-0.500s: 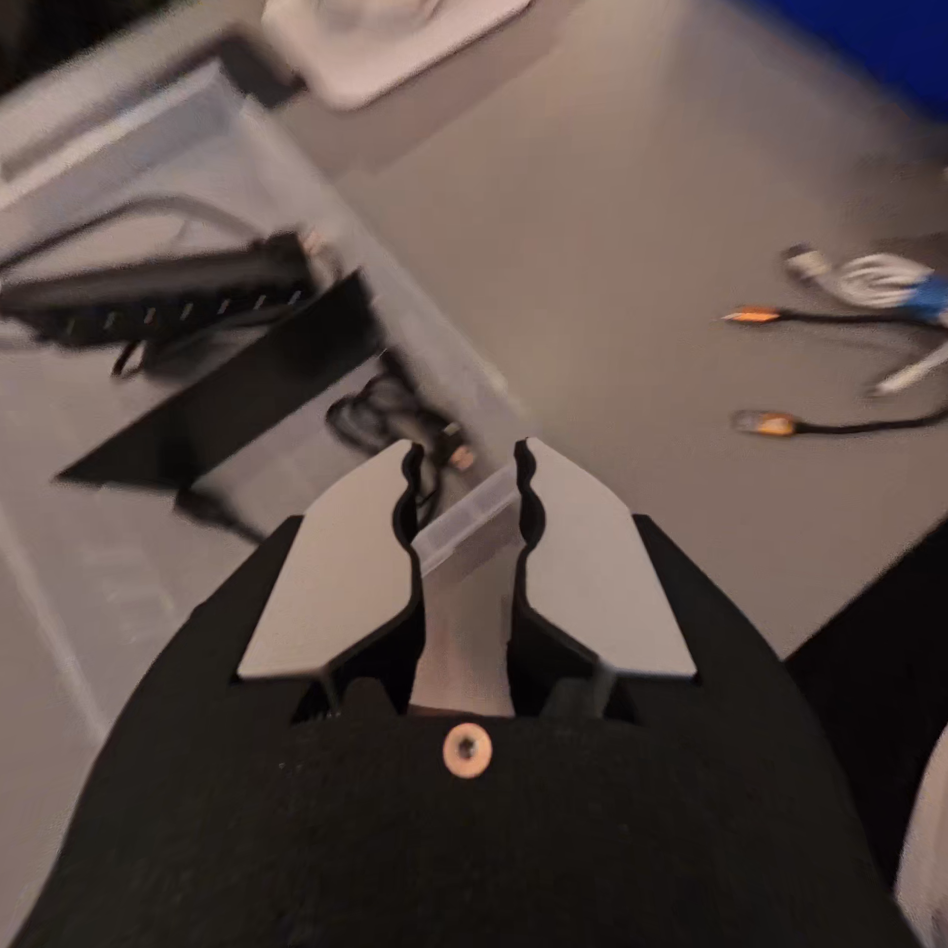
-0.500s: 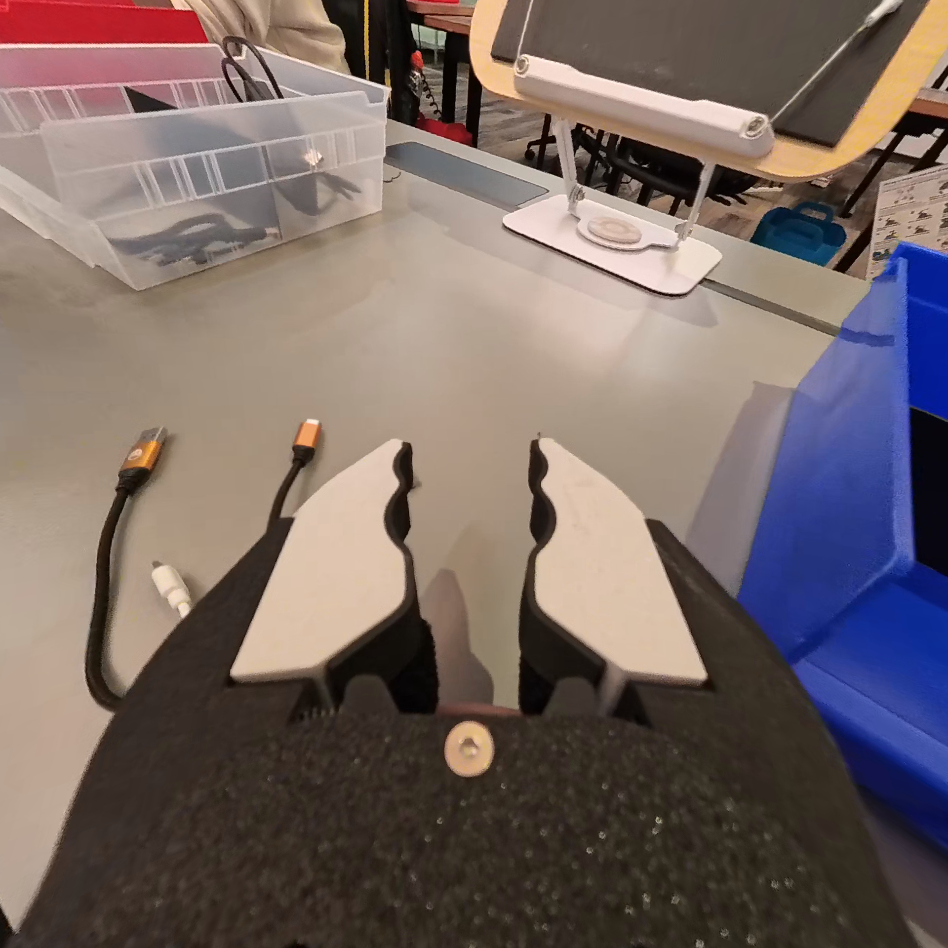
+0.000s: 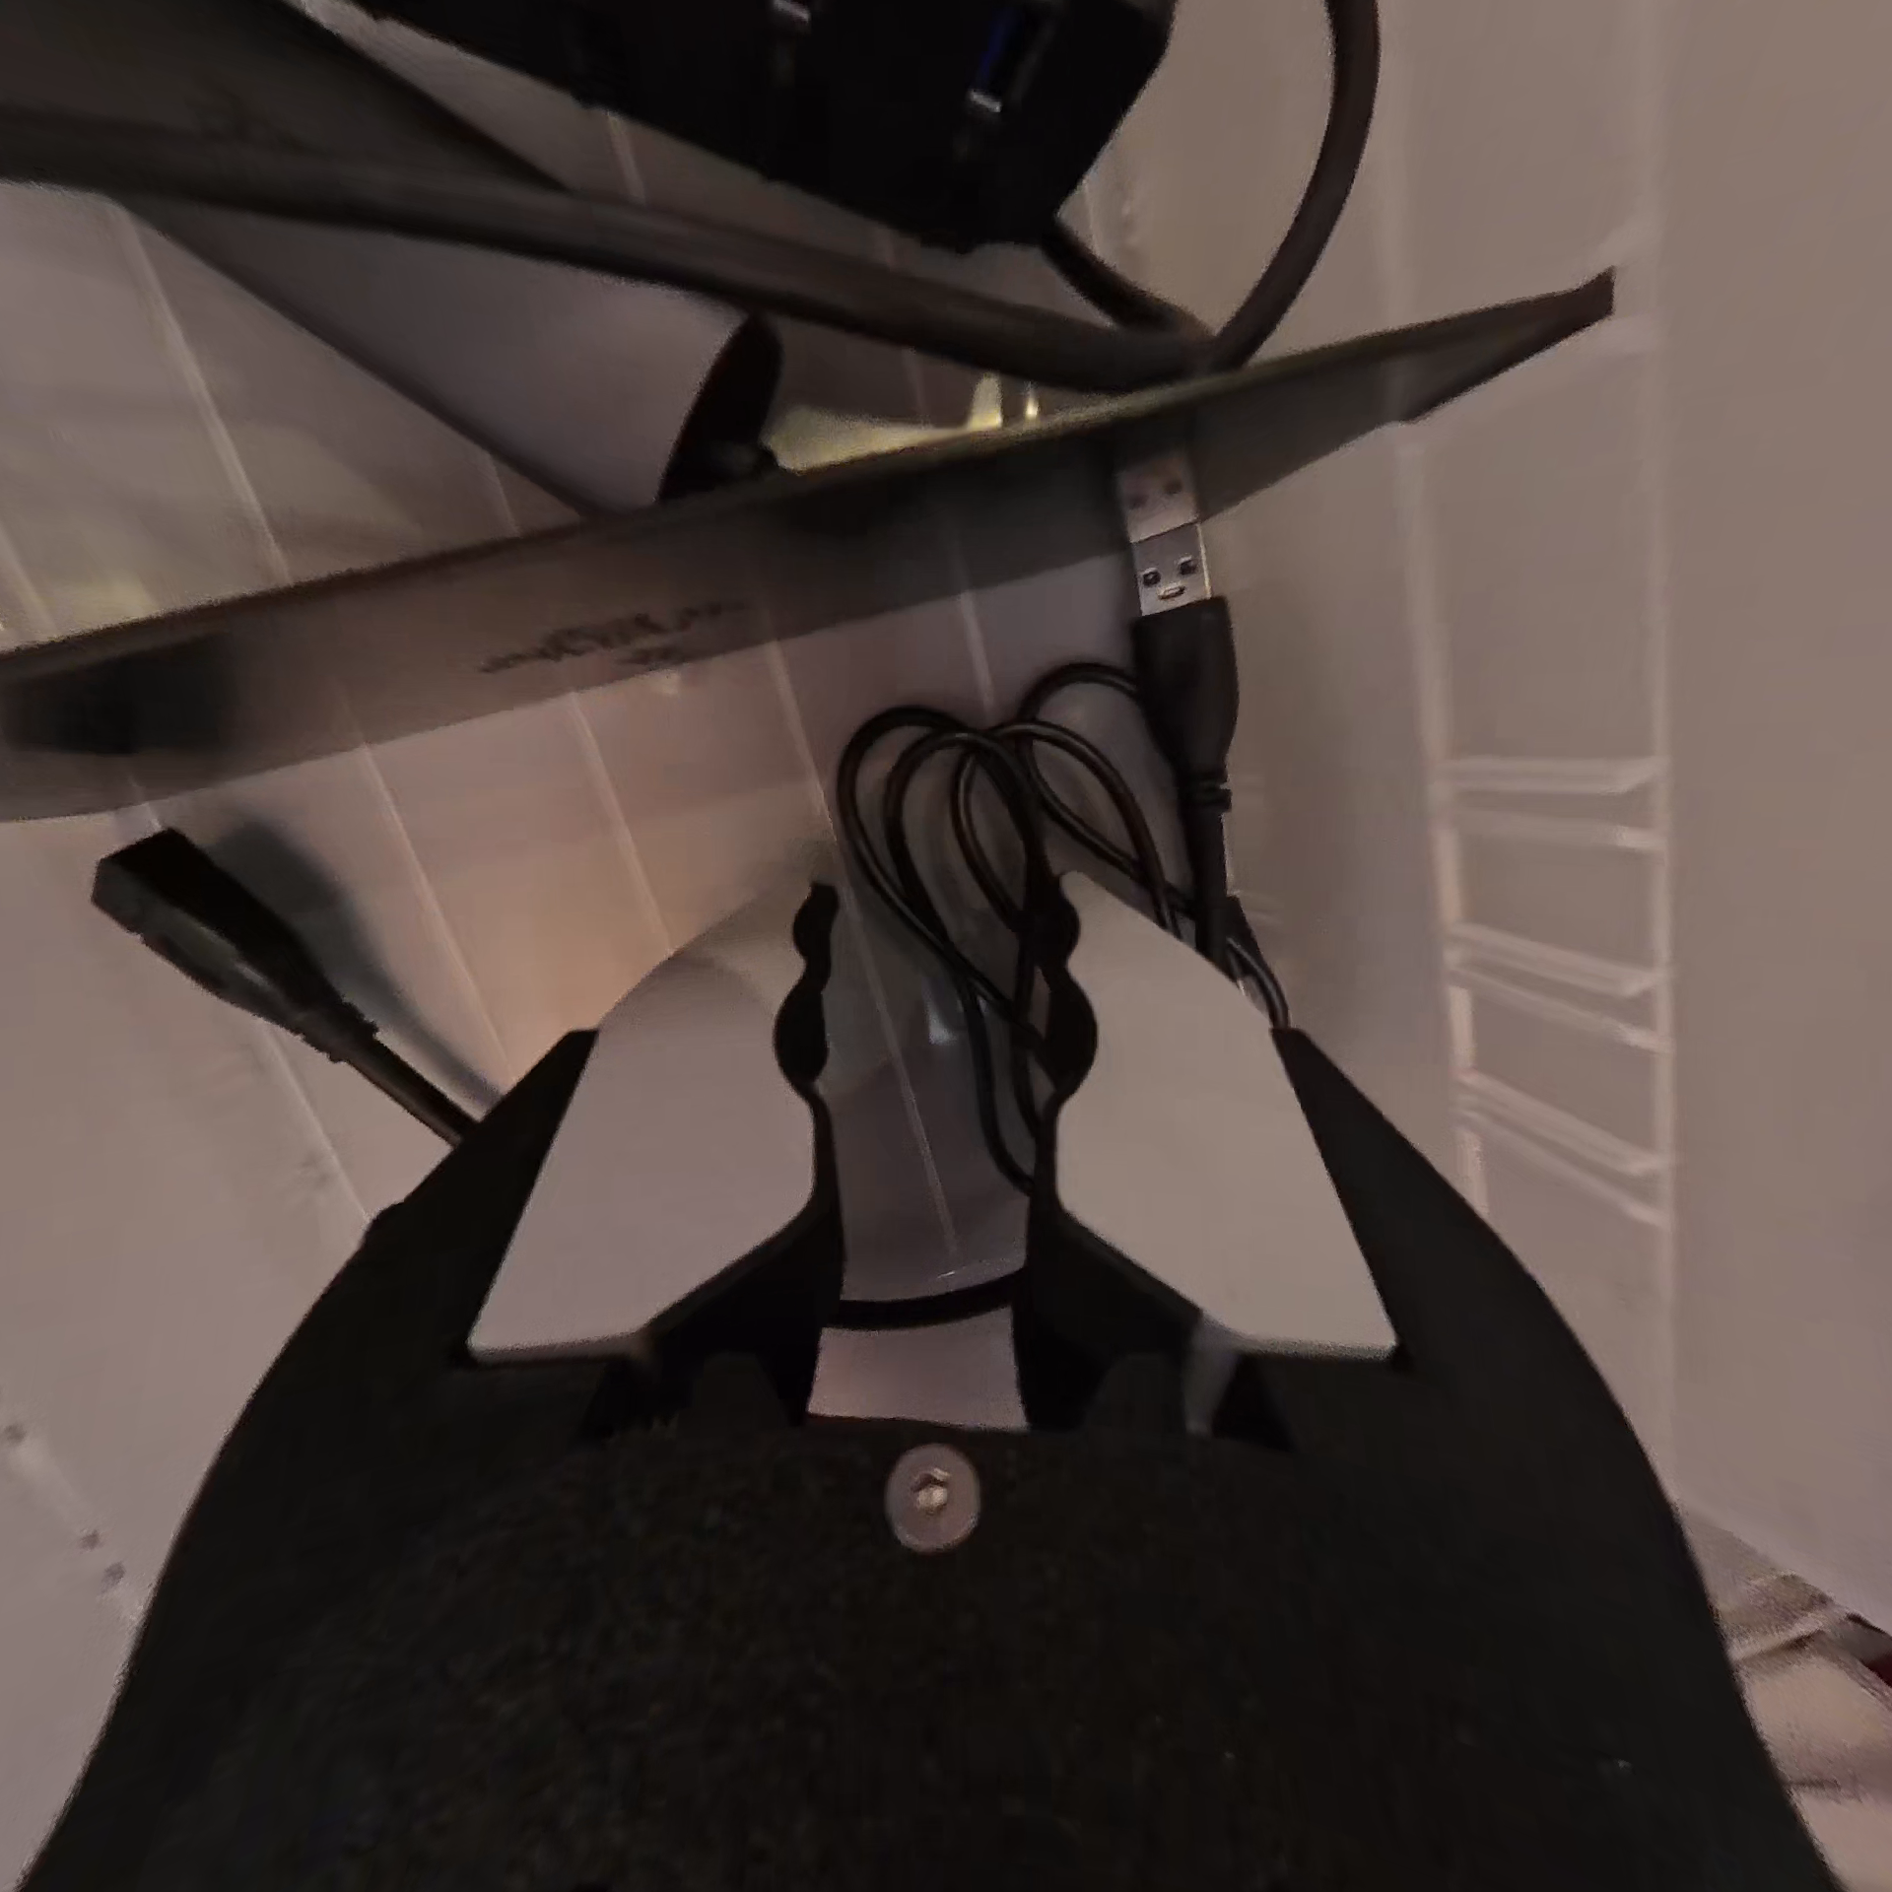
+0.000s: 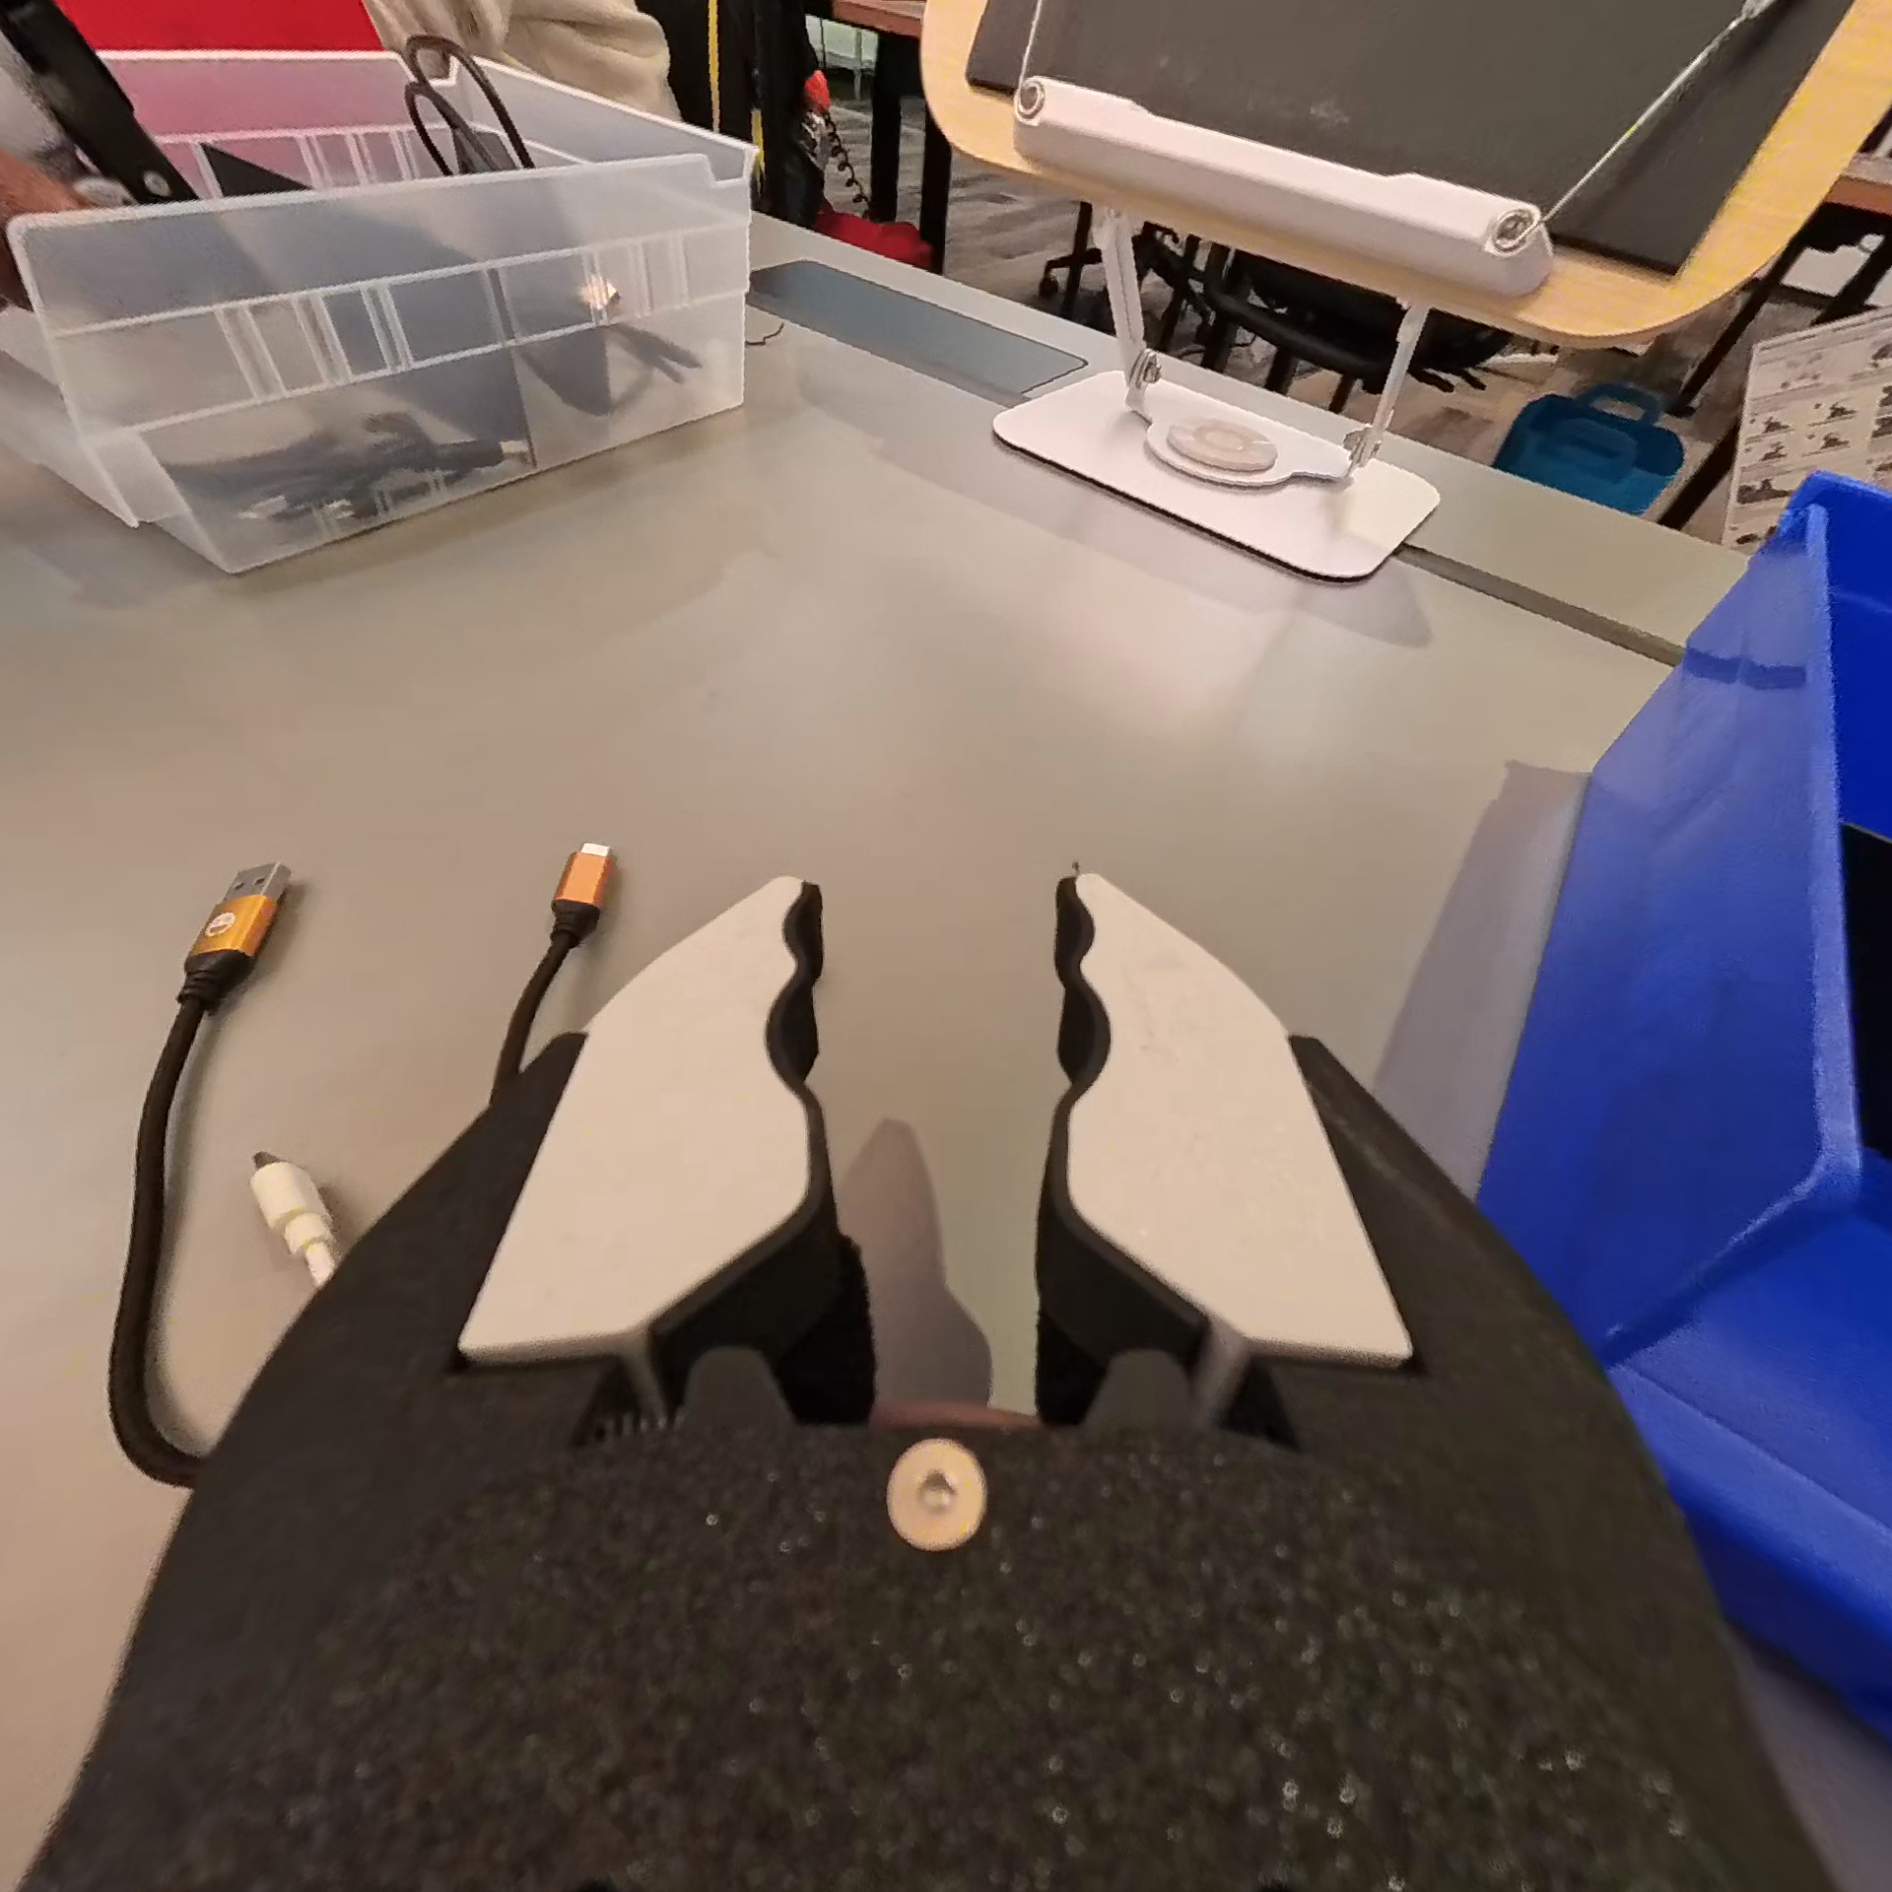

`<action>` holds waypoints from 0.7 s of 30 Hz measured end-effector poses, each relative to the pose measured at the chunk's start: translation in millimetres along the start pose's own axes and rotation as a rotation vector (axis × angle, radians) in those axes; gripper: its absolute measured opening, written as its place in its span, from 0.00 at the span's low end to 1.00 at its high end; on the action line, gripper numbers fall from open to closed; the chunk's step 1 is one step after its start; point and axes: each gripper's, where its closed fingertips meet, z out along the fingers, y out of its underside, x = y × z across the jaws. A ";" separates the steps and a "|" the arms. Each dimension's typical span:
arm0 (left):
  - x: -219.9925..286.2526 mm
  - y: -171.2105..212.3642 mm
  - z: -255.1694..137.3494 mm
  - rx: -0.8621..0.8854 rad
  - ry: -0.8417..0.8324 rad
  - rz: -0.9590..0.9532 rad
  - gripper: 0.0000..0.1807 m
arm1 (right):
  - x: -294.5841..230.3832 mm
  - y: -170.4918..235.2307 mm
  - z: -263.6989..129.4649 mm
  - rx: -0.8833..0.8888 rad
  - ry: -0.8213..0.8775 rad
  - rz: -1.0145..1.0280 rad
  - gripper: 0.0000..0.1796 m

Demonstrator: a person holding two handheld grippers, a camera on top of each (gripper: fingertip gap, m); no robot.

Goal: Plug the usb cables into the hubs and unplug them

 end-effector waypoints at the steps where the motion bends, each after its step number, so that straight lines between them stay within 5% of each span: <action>1: -0.6 0.9 0.0 -0.001 -0.006 0.006 0.20 | 0.3 0.3 0.3 -0.001 -0.003 0.006 0.24; 10: 6.4 1.3 -13.0 0.088 -0.055 0.163 0.02 | -4.0 0.3 2.9 -0.008 -0.010 -0.011 0.24; 16: -3.9 -35.3 -105.7 0.449 -0.189 0.258 0.01 | -1.8 -0.7 0.5 0.001 -0.002 -0.009 0.24; 21: 52.4 -44.0 -192.1 0.709 -0.150 0.543 0.01 | -2.4 -1.1 -0.7 0.004 -0.006 -0.004 0.24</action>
